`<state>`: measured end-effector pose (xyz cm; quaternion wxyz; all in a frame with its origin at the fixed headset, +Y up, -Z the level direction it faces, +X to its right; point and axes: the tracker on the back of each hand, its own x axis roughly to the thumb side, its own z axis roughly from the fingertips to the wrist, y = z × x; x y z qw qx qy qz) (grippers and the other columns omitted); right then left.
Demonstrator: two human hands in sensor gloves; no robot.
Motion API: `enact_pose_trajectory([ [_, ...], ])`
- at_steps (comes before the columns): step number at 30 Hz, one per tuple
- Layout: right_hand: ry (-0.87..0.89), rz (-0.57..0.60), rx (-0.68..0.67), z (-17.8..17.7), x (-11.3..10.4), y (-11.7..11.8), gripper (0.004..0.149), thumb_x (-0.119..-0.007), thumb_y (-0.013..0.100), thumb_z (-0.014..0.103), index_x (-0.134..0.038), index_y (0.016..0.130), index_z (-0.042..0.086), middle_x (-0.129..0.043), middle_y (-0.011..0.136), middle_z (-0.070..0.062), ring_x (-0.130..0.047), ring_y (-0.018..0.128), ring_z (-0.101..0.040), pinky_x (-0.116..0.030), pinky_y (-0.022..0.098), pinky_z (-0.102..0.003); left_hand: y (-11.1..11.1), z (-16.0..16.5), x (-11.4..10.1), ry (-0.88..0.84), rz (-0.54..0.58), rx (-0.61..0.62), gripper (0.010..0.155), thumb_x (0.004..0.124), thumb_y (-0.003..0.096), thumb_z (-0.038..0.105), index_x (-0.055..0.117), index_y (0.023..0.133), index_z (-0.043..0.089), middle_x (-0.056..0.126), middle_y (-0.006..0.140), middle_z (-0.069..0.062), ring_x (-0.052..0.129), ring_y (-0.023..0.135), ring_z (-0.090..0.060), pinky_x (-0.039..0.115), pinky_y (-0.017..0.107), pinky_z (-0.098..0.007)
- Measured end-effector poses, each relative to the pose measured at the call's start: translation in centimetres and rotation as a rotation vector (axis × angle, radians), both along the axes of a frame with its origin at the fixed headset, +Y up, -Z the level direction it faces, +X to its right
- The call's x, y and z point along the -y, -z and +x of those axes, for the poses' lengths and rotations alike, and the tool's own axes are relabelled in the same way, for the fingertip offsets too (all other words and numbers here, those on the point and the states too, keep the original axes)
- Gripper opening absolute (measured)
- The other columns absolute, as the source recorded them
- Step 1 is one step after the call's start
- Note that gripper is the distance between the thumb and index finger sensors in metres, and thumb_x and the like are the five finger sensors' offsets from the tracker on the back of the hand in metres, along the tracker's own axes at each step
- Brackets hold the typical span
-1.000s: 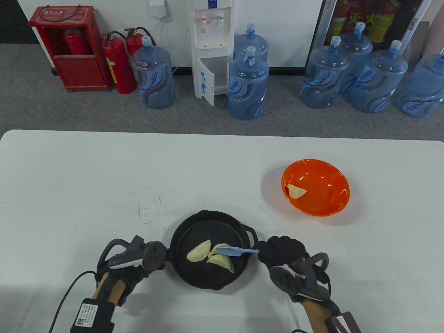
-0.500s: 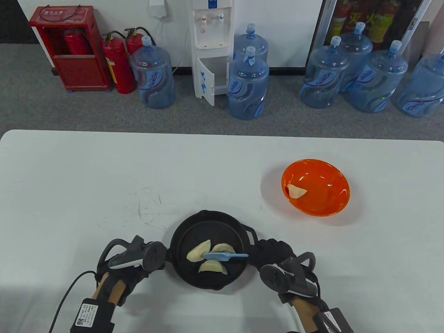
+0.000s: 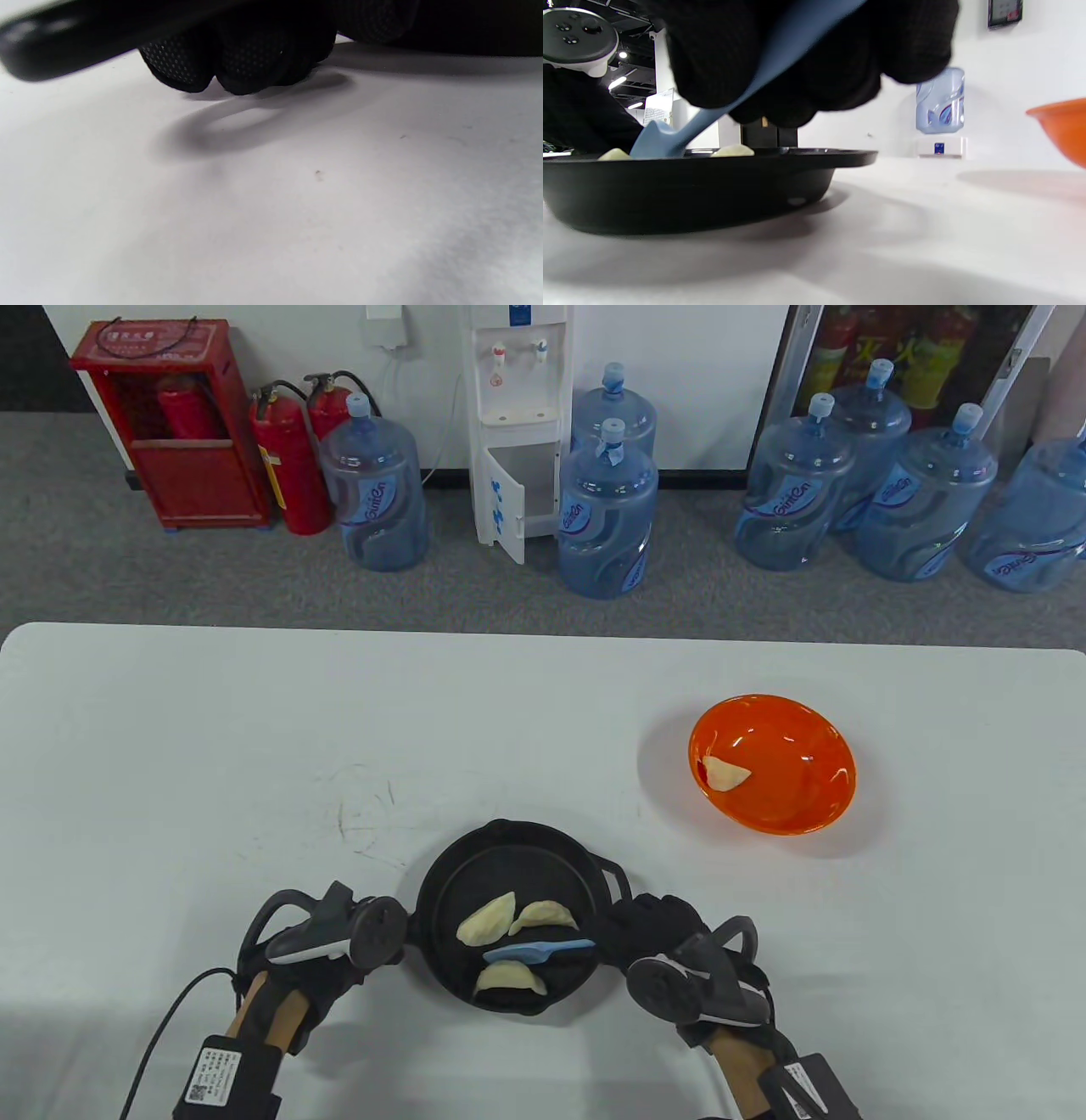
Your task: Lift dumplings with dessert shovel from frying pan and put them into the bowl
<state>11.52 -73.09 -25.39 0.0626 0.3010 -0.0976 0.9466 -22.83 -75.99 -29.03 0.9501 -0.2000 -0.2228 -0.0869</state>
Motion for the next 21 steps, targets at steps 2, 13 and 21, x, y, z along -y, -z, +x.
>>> enact_pose_trajectory([
  [2, -0.003, -0.037, -0.005, 0.1, 0.1, 0.1, 0.039, -0.081, 0.055, 0.041, -0.088, 0.092, 0.034, -0.094, 0.084, 0.001, -0.096, 0.057, -0.018, -0.084, 0.051, -0.041, 0.0, 0.0, 0.0, 0.005, 0.001, 0.003, 0.054, 0.064, 0.0579, 0.045, 0.06, 0.107, 0.023, 0.079, 0.096, 0.003, 0.096, 0.066, -0.008, 0.083, 0.07, -0.046],
  [13, 0.016, -0.081, -0.04, -1.0, 0.3, -0.2, 0.039, -0.079, 0.057, 0.042, -0.088, 0.093, 0.03, -0.095, 0.08, -0.002, -0.096, 0.046, -0.015, -0.086, 0.039, -0.037, 0.0, 0.0, 0.0, -0.002, -0.005, -0.003, 0.054, 0.065, 0.0579, 0.045, 0.06, 0.107, 0.023, 0.079, 0.096, 0.003, 0.096, 0.066, -0.009, 0.082, 0.07, -0.046],
  [21, 0.074, -0.197, -0.027, -1.5, 0.9, 0.1, 0.04, -0.077, 0.058, 0.047, -0.091, 0.09, 0.028, -0.098, 0.067, -0.003, -0.09, 0.028, -0.008, -0.082, 0.024, -0.029, 0.0, 0.0, 0.0, -0.002, -0.007, -0.005, 0.054, 0.065, 0.0579, 0.045, 0.06, 0.107, 0.023, 0.079, 0.096, 0.003, 0.096, 0.067, -0.009, 0.082, 0.07, -0.046],
])
